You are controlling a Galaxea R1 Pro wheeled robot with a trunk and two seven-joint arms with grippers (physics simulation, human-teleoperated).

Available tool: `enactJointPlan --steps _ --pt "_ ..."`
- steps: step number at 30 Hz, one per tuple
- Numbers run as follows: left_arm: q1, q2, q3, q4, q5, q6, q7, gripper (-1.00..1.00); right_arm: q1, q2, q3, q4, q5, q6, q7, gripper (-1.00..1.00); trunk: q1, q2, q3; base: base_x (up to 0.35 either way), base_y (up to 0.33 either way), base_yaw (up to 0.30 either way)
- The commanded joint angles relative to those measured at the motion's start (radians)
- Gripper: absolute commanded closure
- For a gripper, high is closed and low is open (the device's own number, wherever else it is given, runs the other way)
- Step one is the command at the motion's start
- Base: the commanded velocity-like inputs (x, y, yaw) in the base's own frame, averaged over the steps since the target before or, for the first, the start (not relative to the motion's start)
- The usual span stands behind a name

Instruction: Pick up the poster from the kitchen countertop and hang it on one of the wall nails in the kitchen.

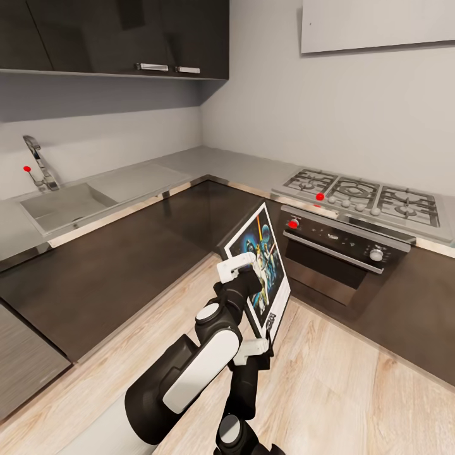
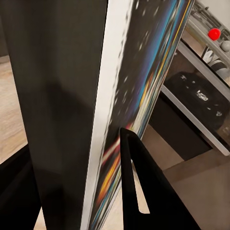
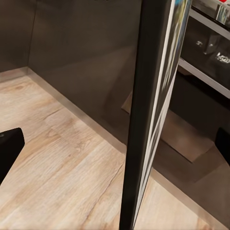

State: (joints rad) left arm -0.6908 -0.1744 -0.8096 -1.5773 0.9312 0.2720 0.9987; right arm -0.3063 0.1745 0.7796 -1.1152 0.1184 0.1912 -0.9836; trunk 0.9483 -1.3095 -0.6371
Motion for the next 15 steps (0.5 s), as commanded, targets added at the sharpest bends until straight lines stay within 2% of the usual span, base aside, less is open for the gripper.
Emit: enactJointPlan --steps 1,11,15 --pt "-0.001 0.0 0.0 -0.001 0.001 0.007 0.006 1.0 -0.003 0.0 0.001 0.0 0.005 0.01 -0.004 -1.0 0.0 -0.001 -0.001 0.0 0.0 0.0" --pt "-0.001 0.0 0.0 -0.002 0.001 0.007 0.006 1.0 -0.023 0.0 0.0 0.006 0.003 0.01 -0.004 -1.0 0.0 -0.001 -0.001 0.0 0.0 0.0" --pt "-0.001 0.0 0.0 -0.002 0.001 0.007 0.006 1.0 -0.041 0.0 -0.001 0.026 -0.018 0.009 -0.004 -1.0 0.0 -0.001 -0.001 0.0 0.0 0.0"
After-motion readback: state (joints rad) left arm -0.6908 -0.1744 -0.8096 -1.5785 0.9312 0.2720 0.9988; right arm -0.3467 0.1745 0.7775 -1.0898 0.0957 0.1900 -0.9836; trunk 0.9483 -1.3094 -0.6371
